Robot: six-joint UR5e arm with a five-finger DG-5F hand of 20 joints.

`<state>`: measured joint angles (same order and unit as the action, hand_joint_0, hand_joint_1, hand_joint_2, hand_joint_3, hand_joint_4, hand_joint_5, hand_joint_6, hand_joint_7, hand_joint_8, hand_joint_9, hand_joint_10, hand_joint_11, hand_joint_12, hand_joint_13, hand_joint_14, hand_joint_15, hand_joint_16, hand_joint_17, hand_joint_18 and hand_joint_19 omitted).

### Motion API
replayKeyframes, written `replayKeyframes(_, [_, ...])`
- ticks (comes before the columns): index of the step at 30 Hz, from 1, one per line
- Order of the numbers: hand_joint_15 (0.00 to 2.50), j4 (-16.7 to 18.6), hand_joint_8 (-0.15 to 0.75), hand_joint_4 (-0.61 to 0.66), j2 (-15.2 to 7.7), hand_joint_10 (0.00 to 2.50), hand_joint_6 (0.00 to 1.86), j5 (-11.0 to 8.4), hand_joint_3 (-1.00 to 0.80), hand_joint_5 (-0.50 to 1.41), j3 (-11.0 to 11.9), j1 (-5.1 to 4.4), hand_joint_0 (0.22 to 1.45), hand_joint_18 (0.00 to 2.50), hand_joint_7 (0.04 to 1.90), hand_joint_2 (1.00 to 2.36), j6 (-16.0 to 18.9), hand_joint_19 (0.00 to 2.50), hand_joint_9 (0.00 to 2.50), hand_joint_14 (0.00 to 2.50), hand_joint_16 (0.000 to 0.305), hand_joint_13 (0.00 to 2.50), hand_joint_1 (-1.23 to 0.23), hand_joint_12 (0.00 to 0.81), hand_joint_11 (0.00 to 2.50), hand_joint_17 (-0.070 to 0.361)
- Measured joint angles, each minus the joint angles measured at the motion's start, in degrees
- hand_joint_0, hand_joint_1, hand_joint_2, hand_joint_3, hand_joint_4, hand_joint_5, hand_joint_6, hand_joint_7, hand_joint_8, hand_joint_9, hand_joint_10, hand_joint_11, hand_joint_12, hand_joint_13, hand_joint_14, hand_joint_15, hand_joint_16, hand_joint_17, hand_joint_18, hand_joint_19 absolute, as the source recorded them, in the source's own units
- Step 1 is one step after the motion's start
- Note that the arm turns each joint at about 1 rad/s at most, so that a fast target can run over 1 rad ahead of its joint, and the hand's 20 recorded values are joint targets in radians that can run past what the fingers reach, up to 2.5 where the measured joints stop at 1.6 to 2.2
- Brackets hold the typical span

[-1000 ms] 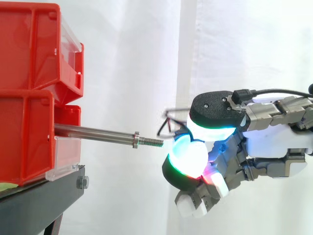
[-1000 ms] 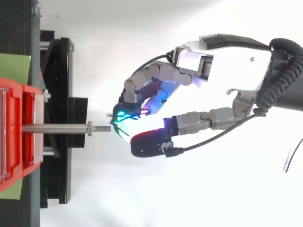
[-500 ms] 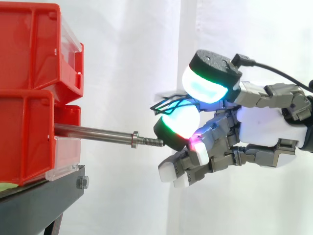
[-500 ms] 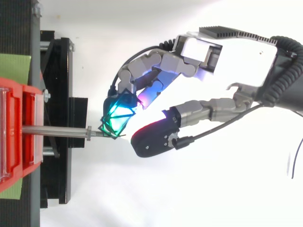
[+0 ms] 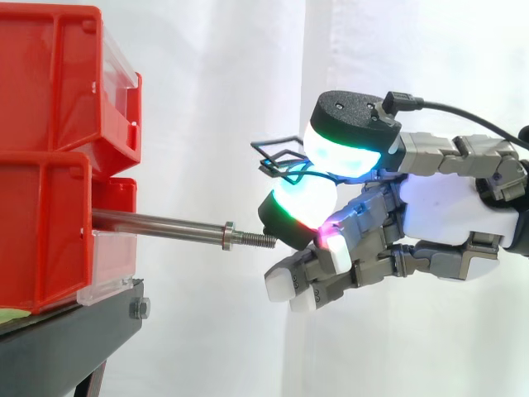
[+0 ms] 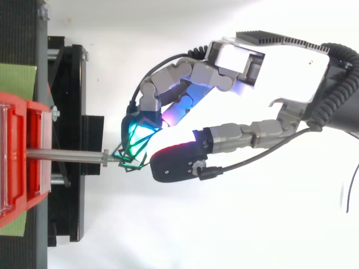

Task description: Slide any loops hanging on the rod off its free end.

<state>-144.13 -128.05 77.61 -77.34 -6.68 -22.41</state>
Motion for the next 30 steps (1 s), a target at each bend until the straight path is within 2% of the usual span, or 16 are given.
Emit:
replayKeyframes(2, [0.31, -0.08, 0.319, -0.05, 0.01, 0.02, 0.91, 0.00, -0.24, -0.20, 0.00, 0.00, 0.69, 0.51, 0.96, 1.02, 0.00, 0.39, 0.95, 0.01, 0.039, 0.70, -0.81, 0.332, 0.72, 0.087])
replayKeyframes(5, [0.30, -0.14, 0.310, -0.10, 0.00, 0.02, 0.91, 0.00, -0.35, -0.21, 0.00, 0.01, 0.73, 0.52, 0.95, 1.01, 0.00, 0.37, 0.95, 0.01, 0.039, 0.71, -0.84, 0.330, 0.73, 0.087])
replayKeyframes(10, [0.30, 0.01, 0.309, -0.10, 0.01, 0.01, 0.90, 0.00, -0.41, -0.21, 0.00, 0.00, 0.74, 0.54, 0.93, 1.01, 0.00, 0.37, 0.97, 0.01, 0.038, 0.72, -0.85, 0.326, 0.73, 0.086])
replayKeyframes(13, [0.30, 0.06, 0.298, -0.21, 0.02, 0.02, 0.89, 0.00, -0.43, -0.20, 0.00, 0.00, 0.74, 0.55, 0.98, 1.01, 0.00, 0.38, 0.98, 0.01, 0.038, 0.73, -0.86, 0.326, 0.73, 0.085])
replayKeyframes(16, [0.30, 0.08, 0.301, -0.27, 0.01, 0.02, 0.90, 0.00, -0.47, -0.18, 0.00, 0.00, 0.71, 0.57, 1.07, 1.00, 0.00, 0.37, 1.03, 0.01, 0.038, 0.75, -0.85, 0.318, 0.73, 0.084])
replayKeyframes(21, [0.31, 0.07, 0.308, -0.21, 0.01, 0.02, 0.88, 0.00, -0.50, -0.14, 0.00, 0.00, 0.64, 0.57, 1.11, 1.00, 0.00, 0.39, 1.07, 0.01, 0.037, 0.75, -0.79, 0.314, 0.73, 0.083])
replayKeyframes(24, [0.31, 0.07, 0.322, -0.16, 0.03, 0.02, 0.84, 0.00, -0.50, -0.10, 0.00, 0.00, 0.57, 0.54, 1.09, 1.00, 0.00, 0.40, 1.09, 0.01, 0.038, 0.74, -0.63, 0.318, 0.70, 0.085])
replayKeyframes(26, [0.32, 0.07, 0.332, -0.11, 0.03, 0.02, 0.82, 0.00, -0.50, -0.09, 0.00, 0.00, 0.57, 0.52, 1.05, 1.00, 0.00, 0.42, 1.10, 0.01, 0.038, 0.73, -0.59, 0.320, 0.69, 0.085])
replayKeyframes(28, [0.32, 0.08, 0.337, -0.03, 0.04, 0.02, 0.81, 0.00, -0.43, -0.09, 0.00, 0.00, 0.58, 0.49, 1.06, 1.01, 0.00, 0.42, 1.10, 0.01, 0.038, 0.72, -0.57, 0.318, 0.69, 0.085])
replayKeyframes(29, [0.32, 0.08, 0.348, 0.03, 0.04, 0.02, 0.81, 0.00, -0.28, -0.09, 0.00, 0.00, 0.58, 0.47, 1.11, 1.02, 0.00, 0.43, 1.09, 0.01, 0.037, 0.70, -0.55, 0.314, 0.69, 0.084])
replayKeyframes(30, [0.32, 0.08, 0.359, 0.04, 0.05, 0.02, 0.82, 0.00, -0.21, -0.10, 0.00, 0.00, 0.57, 0.47, 1.11, 1.02, 0.00, 0.43, 1.09, 0.01, 0.037, 0.70, -0.55, 0.314, 0.69, 0.084])
